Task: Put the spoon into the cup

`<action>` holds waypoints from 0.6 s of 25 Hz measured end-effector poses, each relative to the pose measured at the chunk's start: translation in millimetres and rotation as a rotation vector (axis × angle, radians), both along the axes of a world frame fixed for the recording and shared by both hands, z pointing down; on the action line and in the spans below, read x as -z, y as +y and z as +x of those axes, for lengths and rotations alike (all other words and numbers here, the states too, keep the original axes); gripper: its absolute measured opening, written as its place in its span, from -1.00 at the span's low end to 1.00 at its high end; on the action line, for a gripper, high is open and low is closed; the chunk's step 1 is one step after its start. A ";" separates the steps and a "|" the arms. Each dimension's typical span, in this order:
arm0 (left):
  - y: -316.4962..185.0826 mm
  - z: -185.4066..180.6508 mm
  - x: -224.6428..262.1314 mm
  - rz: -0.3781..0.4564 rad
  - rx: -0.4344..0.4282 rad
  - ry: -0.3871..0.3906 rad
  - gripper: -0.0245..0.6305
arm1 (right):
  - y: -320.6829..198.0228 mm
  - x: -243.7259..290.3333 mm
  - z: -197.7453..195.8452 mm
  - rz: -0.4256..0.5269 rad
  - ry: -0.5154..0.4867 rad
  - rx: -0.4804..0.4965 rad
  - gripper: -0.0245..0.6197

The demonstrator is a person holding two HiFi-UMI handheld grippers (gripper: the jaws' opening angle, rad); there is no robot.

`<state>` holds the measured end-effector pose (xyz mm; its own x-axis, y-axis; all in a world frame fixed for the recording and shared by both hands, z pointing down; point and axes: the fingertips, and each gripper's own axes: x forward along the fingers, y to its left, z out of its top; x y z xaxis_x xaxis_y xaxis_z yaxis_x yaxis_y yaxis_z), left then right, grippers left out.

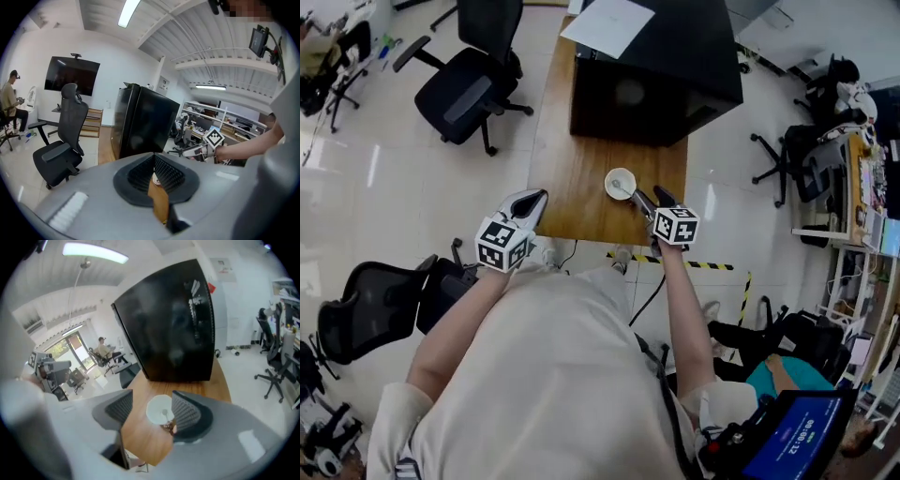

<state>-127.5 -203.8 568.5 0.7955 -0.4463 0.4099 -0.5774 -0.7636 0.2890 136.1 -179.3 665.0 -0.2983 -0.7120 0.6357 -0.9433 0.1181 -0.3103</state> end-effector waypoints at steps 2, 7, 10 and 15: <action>1.5 2.2 5.6 0.009 -0.027 0.008 -0.92 | 6.9 19.8 -0.5 0.082 -0.012 -0.037 -0.13; -3.7 16.2 26.7 0.042 -0.090 0.059 -0.92 | 10.8 84.7 -5.9 0.254 0.004 -0.077 -0.14; -4.1 13.3 26.5 0.035 -0.095 0.067 -0.92 | 6.0 117.5 -24.5 0.357 -0.017 -0.079 -0.21; 13.8 25.3 30.7 0.041 -0.107 0.060 -0.92 | 21.5 156.7 -36.7 0.462 -0.038 -0.053 -0.25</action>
<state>-102.2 -189.9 537.7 0.8619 -0.3727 0.3437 -0.4745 -0.8319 0.2878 99.4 -157.7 508.3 -0.2707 -0.9329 0.2375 -0.9408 0.2040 -0.2707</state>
